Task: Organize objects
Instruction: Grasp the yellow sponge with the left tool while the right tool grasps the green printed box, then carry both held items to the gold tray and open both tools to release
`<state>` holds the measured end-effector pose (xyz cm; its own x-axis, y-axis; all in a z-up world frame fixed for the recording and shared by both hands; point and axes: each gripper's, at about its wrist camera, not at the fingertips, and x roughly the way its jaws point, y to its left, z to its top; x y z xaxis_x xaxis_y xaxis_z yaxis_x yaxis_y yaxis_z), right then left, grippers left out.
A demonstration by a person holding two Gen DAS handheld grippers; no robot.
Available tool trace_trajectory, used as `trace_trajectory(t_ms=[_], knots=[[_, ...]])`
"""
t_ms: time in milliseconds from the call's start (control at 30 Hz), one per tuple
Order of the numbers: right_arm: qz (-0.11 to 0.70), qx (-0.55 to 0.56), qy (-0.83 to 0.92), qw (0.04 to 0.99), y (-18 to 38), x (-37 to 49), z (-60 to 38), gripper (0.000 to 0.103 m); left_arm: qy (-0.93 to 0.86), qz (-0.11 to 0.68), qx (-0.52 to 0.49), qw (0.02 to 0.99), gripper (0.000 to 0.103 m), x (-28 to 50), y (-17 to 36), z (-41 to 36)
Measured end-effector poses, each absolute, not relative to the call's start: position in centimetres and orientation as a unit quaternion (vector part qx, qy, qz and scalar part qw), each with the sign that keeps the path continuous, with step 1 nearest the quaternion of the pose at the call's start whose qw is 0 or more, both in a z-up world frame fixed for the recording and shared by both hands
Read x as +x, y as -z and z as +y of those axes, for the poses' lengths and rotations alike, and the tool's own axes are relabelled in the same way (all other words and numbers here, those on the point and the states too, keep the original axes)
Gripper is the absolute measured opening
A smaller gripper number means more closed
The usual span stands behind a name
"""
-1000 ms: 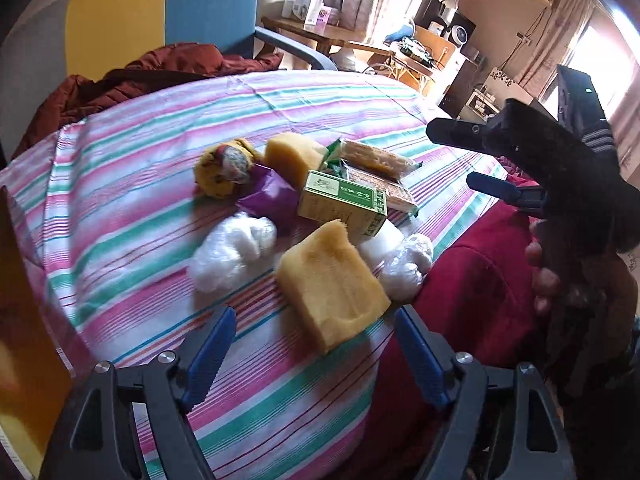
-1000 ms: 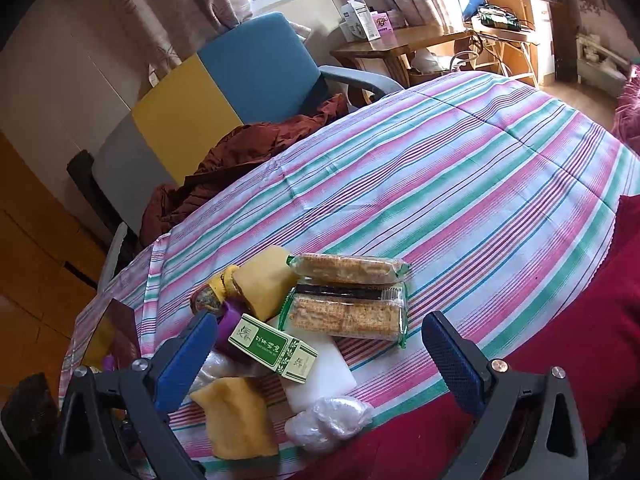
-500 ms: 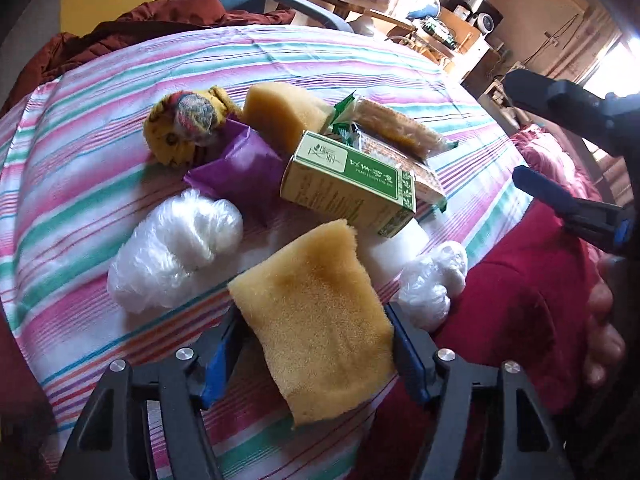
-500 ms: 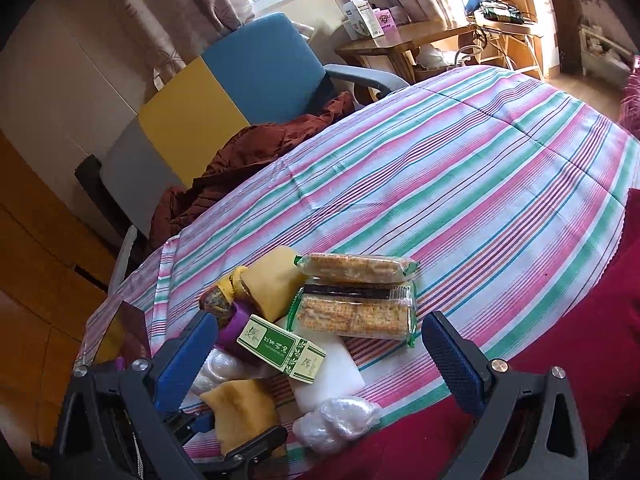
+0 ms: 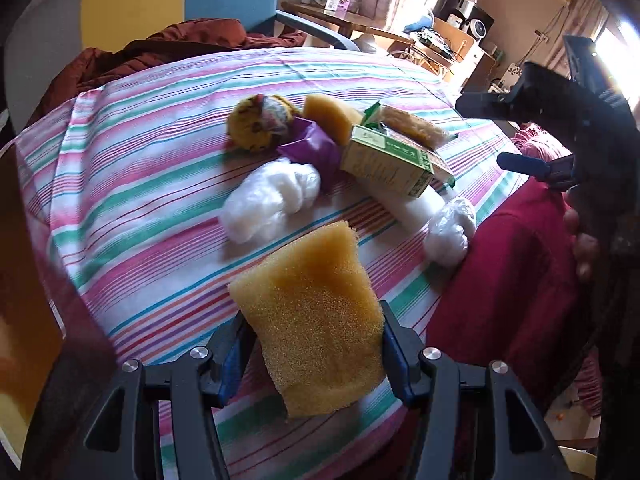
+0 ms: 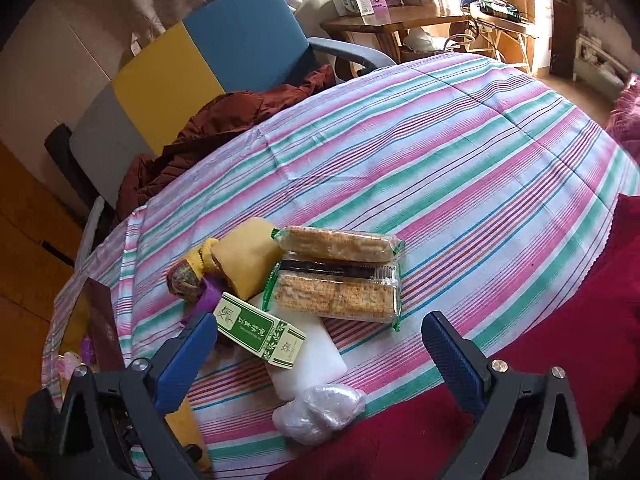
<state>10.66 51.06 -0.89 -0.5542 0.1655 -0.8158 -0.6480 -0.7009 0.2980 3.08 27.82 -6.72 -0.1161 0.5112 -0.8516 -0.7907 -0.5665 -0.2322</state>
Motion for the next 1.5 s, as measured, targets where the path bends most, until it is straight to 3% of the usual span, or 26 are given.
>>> trace_trajectory(t_ms=[700, 733, 800, 833, 1167, 1500], knots=[[0.249, -0.456, -0.806, 0.284, 4.9, 3.4, 46.6, 0.103, -0.75, 0.11, -0.498, 0.422, 0.059, 1.9, 7.7, 24.7], [0.249, -0.458, -0.804, 0.286, 5.2, 3.4, 46.6, 0.101, -0.75, 0.108, -0.498, 0.422, 0.06, 1.8, 7.7, 24.7], [0.249, -0.459, -0.804, 0.284, 5.5, 3.6, 46.7, 0.077, -0.749, 0.104, -0.499, 0.423, 0.06, 1.8, 7.8, 24.6], [0.253, -0.458, -0.804, 0.282, 5.5, 3.8, 46.8, 0.075, -0.749, 0.102, -0.499, 0.423, 0.06, 1.8, 7.8, 24.5], [0.236, -0.411, -0.847, 0.242, 1.5, 6.2, 45.3, 0.075, -0.759, 0.111, -0.479, 0.427, 0.059, 2.6, 6.9, 24.5], [0.202, -0.391, -0.885, 0.154, -2.1, 4.3, 40.4, 0.075, -0.796, 0.084, -0.427, 0.419, 0.059, 2.6, 2.1, 20.7]])
